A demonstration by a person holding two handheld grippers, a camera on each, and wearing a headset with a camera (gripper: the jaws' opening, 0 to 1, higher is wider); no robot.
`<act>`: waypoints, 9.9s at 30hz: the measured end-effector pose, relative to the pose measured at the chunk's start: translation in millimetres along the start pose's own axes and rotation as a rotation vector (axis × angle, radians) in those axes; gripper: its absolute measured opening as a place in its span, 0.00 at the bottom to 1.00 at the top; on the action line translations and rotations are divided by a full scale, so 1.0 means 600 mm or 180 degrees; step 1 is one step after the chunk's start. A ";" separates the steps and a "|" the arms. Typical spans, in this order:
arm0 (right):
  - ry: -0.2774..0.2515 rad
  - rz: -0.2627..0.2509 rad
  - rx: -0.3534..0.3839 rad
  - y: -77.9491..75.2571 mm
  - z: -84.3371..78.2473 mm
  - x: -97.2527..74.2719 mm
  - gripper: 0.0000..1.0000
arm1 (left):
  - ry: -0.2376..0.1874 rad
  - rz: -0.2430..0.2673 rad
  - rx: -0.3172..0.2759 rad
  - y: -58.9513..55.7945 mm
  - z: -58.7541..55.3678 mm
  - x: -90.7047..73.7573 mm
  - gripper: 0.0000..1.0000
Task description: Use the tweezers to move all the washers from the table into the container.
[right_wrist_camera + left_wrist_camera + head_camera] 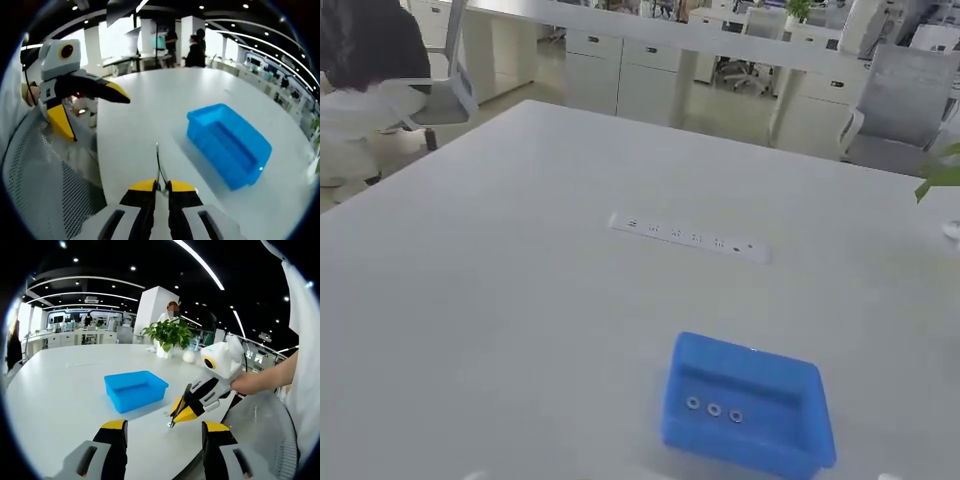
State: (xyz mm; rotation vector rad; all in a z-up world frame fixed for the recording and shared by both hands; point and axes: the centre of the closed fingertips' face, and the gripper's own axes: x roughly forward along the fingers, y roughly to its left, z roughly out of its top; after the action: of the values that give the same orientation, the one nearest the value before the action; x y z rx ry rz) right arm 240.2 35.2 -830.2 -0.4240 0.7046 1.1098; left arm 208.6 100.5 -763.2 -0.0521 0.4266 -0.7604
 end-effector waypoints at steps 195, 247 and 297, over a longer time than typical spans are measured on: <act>-0.0497 -0.0271 0.0552 -0.157 0.121 -0.058 0.05 | -0.0334 0.0497 0.0193 0.039 0.028 -0.015 0.93; 0.0185 -0.0105 0.0086 -0.058 -0.014 0.006 0.06 | -0.0242 0.0459 0.0255 0.036 0.019 -0.011 0.93; 0.0562 -0.0203 -0.0145 -0.224 0.071 -0.032 0.05 | -0.0236 0.0514 0.0215 0.043 0.017 -0.013 0.92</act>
State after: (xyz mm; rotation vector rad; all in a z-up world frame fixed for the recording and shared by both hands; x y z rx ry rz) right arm 371.2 -4.1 -790.8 -0.5846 0.8161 1.0379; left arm 224.3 123.3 -756.2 0.0172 0.3301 -0.6113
